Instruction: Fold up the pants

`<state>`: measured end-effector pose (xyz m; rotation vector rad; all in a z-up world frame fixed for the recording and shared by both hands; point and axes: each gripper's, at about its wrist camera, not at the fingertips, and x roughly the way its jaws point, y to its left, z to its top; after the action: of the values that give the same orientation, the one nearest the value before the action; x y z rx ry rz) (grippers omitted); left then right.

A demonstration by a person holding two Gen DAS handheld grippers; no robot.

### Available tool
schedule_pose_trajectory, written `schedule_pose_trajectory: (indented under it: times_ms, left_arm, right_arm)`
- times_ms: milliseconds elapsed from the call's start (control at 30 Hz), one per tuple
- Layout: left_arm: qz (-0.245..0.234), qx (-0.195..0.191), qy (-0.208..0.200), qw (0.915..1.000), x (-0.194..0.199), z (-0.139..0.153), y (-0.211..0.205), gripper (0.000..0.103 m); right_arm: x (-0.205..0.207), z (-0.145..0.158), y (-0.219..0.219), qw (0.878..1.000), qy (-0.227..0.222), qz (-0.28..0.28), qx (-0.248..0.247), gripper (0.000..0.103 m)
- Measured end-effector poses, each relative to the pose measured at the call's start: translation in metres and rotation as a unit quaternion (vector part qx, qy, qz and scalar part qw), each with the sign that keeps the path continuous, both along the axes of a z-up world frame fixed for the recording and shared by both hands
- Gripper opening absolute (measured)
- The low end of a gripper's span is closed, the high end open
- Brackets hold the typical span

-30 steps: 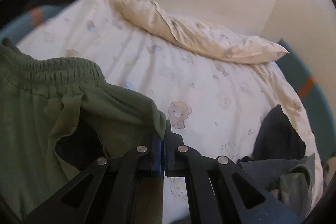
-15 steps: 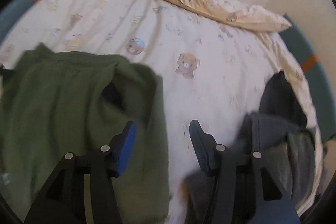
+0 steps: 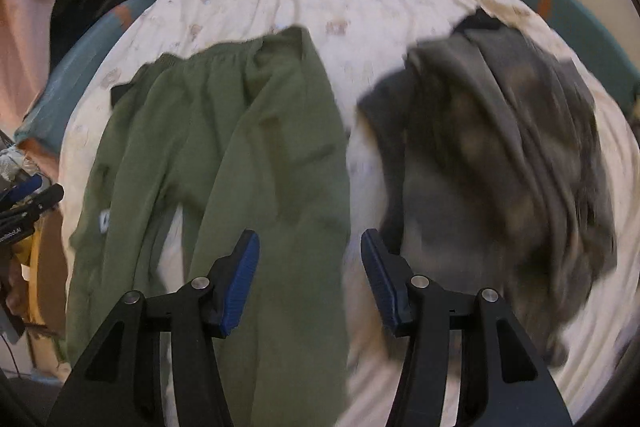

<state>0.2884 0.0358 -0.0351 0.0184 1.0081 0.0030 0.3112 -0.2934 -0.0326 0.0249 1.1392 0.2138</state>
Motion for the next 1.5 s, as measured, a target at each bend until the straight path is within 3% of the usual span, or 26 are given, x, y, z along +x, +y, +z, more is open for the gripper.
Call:
schedule_pose_trajectory:
  times_ms: [267,533,867,1033,1100,1133,1167,1200,1300,1400,1467,1500]
  left_arm:
    - [0.003,-0.017,-0.015,0.9997,-0.101,0.015,-0.029,0.090]
    - [0.013,-0.033,-0.035,0.9988,-0.184,0.017,-0.042,0.090]
    - [0.039,-0.067,-0.026,0.9967,-0.265,-0.022,-0.043,0.090]
    - [0.034,-0.073,-0.012,0.9966,-0.274,-0.042,-0.042,0.090]
    - [0.033,-0.070,-0.015,0.9969,-0.272,-0.043,-0.042,0.090]
    - [0.031,-0.068,-0.014,0.9971,-0.270,-0.044,-0.044,0.090]
    - [0.030,-0.070,-0.012,0.9970,-0.268,-0.045,-0.045,0.090]
    - [0.029,-0.075,-0.010,0.9967,-0.267,-0.045,-0.046,0.090]
    - [0.022,-0.086,-0.013,0.9960,-0.266,-0.044,-0.050,0.090]
    - [0.021,-0.094,-0.011,0.9953,-0.265,-0.045,-0.054,0.090]
    - [0.016,-0.102,0.000,0.9947,-0.263,-0.049,-0.058,0.090]
    - [0.012,-0.101,0.004,0.9948,-0.262,-0.051,-0.060,0.090]
  right_arm:
    - [-0.109,-0.005,-0.006,1.000,-0.003,0.002,0.014,0.055]
    - [-0.186,-0.004,-0.009,0.999,-0.026,0.008,0.026,0.055]
    - [-0.235,-0.048,-0.032,0.998,0.033,-0.020,0.050,0.055]
    - [-0.242,-0.078,-0.026,0.997,0.067,-0.021,-0.012,0.055]
    - [-0.240,-0.094,-0.030,0.996,0.087,-0.029,-0.014,0.055]
    - [-0.239,-0.103,-0.035,0.994,0.103,-0.036,-0.003,0.045]
    - [-0.241,-0.111,-0.039,0.992,0.122,-0.040,0.021,0.027]
    - [-0.243,-0.111,-0.042,0.990,0.127,-0.036,0.041,0.000]
    - [-0.260,-0.070,-0.053,0.997,0.064,-0.038,0.037,0.000]
    - [-0.277,-0.041,-0.088,0.993,0.031,-0.103,0.038,0.000]
    - [-0.273,-0.051,-0.097,0.992,0.046,-0.112,-0.027,0.001]
    - [-0.269,-0.066,-0.100,0.991,0.078,-0.106,-0.036,0.001]
